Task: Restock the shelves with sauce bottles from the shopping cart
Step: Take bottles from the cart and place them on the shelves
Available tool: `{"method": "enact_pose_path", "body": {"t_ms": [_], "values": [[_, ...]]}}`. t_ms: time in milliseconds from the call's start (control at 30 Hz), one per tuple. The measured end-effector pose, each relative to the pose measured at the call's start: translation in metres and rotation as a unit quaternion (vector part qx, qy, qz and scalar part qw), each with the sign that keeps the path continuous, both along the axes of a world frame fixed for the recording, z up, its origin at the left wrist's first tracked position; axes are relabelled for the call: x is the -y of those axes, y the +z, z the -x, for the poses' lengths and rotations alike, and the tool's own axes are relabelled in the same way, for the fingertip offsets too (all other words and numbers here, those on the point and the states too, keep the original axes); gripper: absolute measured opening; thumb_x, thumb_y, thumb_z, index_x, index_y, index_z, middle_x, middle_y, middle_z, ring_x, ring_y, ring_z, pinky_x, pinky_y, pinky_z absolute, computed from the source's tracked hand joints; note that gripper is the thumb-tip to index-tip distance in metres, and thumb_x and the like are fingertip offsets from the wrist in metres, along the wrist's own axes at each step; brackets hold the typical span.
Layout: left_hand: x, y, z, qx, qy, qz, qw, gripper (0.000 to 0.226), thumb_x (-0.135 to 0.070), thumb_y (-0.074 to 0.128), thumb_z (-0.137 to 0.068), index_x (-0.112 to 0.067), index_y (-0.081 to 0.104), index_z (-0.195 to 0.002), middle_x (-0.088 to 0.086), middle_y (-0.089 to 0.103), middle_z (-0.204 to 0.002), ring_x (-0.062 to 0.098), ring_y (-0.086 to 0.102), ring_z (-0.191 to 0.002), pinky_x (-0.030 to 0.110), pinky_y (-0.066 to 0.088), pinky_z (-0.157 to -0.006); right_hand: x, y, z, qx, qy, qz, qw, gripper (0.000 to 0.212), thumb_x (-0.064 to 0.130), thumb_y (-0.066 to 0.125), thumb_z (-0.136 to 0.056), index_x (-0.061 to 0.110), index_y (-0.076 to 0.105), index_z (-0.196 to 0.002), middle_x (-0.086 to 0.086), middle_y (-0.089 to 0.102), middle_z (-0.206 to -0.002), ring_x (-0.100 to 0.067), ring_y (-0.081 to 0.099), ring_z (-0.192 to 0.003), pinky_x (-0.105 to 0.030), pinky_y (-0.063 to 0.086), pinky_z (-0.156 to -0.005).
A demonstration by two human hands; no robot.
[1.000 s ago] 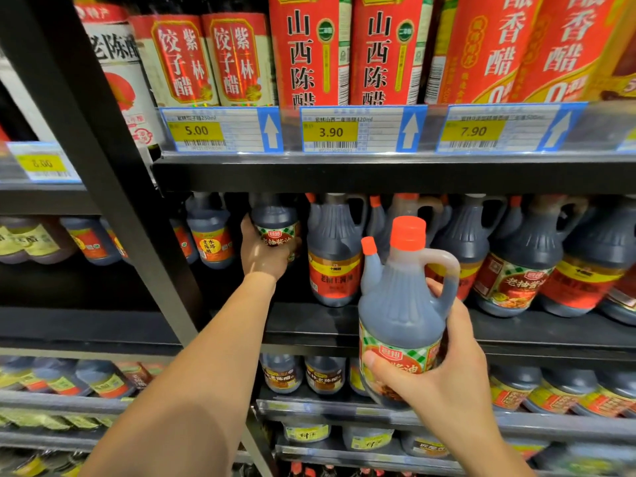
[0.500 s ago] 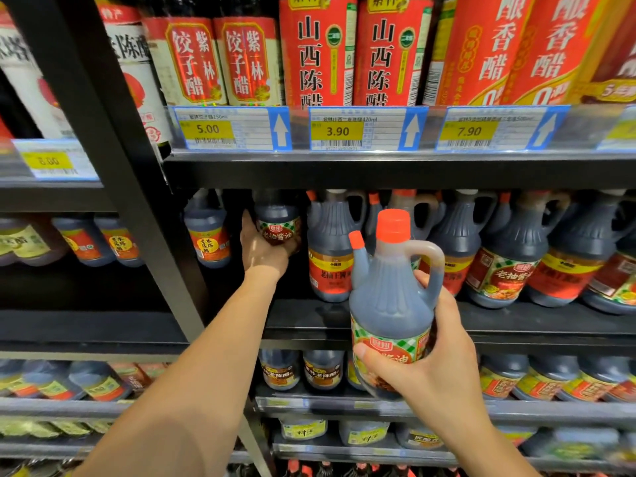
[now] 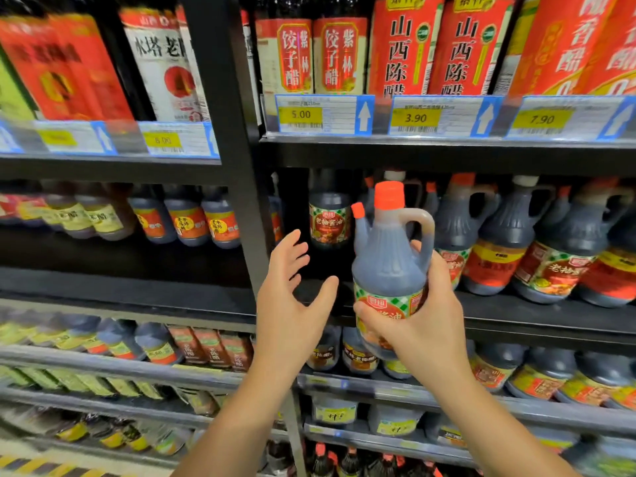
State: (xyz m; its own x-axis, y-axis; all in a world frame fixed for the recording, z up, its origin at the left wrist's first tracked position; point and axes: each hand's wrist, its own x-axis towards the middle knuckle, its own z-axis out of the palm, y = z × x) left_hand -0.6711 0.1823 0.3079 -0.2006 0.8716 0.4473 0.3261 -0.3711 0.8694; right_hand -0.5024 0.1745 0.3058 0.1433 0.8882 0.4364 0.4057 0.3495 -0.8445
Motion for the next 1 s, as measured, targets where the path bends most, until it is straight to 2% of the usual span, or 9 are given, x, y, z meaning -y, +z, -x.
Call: {"method": "enact_pose_path", "body": {"t_ms": [200,300,367,467,533,700,800,933,1000], "values": [[0.029,0.004,0.035,-0.024,0.084,-0.095,0.992,0.046,-0.017,0.071,-0.088,-0.031,0.051,-0.127,-0.016,0.060,-0.110,0.010,0.061,-0.109,0.022,0.051,-0.088,-0.020,-0.005,0.035,-0.033,0.007,-0.001,0.999,0.083,0.041,0.088,-0.060,0.052,0.035,-0.123,0.029,0.054,-0.118,0.004,0.057,-0.105,-0.029,0.053,-0.080],[0.019,0.003,0.050,-0.042,0.130,-0.067,0.988,0.050,-0.024,0.073,-0.086,-0.027,0.049,-0.129,-0.010,0.052,-0.116,0.010,0.055,-0.111,0.033,0.051,-0.092,-0.036,-0.006,0.051,-0.041,0.011,-0.006,0.999,0.083,0.039,0.088,-0.060,0.046,0.037,-0.126,0.025,0.054,-0.118,0.004,0.056,-0.107,-0.023,0.051,-0.079],[0.009,0.002,0.052,-0.053,0.112,-0.019,0.992,0.059,-0.023,0.072,-0.085,-0.026,0.044,-0.137,-0.009,0.048,-0.126,0.010,0.051,-0.118,0.040,0.048,-0.100,-0.048,-0.008,0.060,-0.039,0.004,-0.018,0.999,0.084,0.038,0.088,-0.060,0.037,0.039,-0.129,0.016,0.053,-0.120,0.002,0.054,-0.107,-0.021,0.051,-0.082],[-0.001,-0.001,0.051,-0.049,0.066,0.018,0.996,0.067,-0.015,0.067,-0.090,-0.023,0.033,-0.147,0.000,0.050,-0.140,0.018,0.049,-0.130,0.047,0.044,-0.106,-0.065,-0.012,0.073,-0.002,-0.034,-0.035,0.999,0.090,0.040,0.088,-0.060,0.029,0.037,-0.133,0.006,0.041,-0.119,0.005,0.041,-0.102,-0.002,0.041,-0.077],[-0.005,-0.003,0.053,-0.053,0.059,0.024,0.997,0.069,-0.013,0.064,-0.091,-0.022,0.030,-0.149,0.003,0.051,-0.143,0.020,0.049,-0.132,0.047,0.043,-0.107,-0.073,-0.017,0.079,0.014,-0.055,-0.030,0.998,0.091,0.041,0.089,-0.060,0.029,0.034,-0.132,0.005,0.034,-0.115,0.005,0.037,-0.097,0.002,0.038,-0.071],[-0.007,-0.004,0.061,-0.059,0.030,0.034,0.997,0.069,-0.016,0.065,-0.090,-0.027,0.029,-0.148,0.000,0.055,-0.138,0.018,0.051,-0.129,0.047,0.045,-0.105,-0.089,-0.025,0.091,0.035,-0.105,-0.020,0.994,0.088,0.045,0.090,-0.059,0.026,0.034,-0.124,0.003,0.032,-0.113,0.003,0.035,-0.088,-0.008,0.039,-0.067],[-0.008,-0.004,0.063,-0.062,0.025,0.031,0.997,0.069,-0.016,0.066,-0.090,-0.029,0.029,-0.147,-0.002,0.057,-0.134,0.015,0.054,-0.125,0.047,0.047,-0.103,-0.094,-0.022,0.099,0.092,-0.182,0.009,0.979,0.092,0.061,0.083,-0.058,0.025,0.031,-0.125,0.002,0.034,-0.114,-0.017,0.053,-0.094,-0.034,0.050,-0.063],[-0.008,-0.005,0.064,-0.057,0.020,0.027,0.998,0.069,-0.015,0.066,-0.091,-0.032,0.029,-0.146,-0.007,0.059,-0.130,0.009,0.055,-0.122,0.046,0.049,-0.101,-0.098,-0.021,0.106,0.174,-0.257,0.008,0.951,0.106,0.070,0.078,-0.055,0.023,0.031,-0.137,-0.008,0.044,-0.118,-0.027,0.047,-0.106,-0.036,0.046,-0.068],[-0.008,-0.005,0.065,-0.058,0.019,0.025,0.998,0.070,-0.015,0.066,-0.091,-0.034,0.028,-0.147,-0.009,0.059,-0.130,0.007,0.055,-0.122,0.044,0.049,-0.101,-0.099,-0.023,0.107,0.176,-0.266,0.013,0.948,0.108,0.070,0.078,-0.055,0.023,0.030,-0.140,-0.010,0.043,-0.120,-0.028,0.045,-0.108,-0.037,0.047,-0.073]]}}
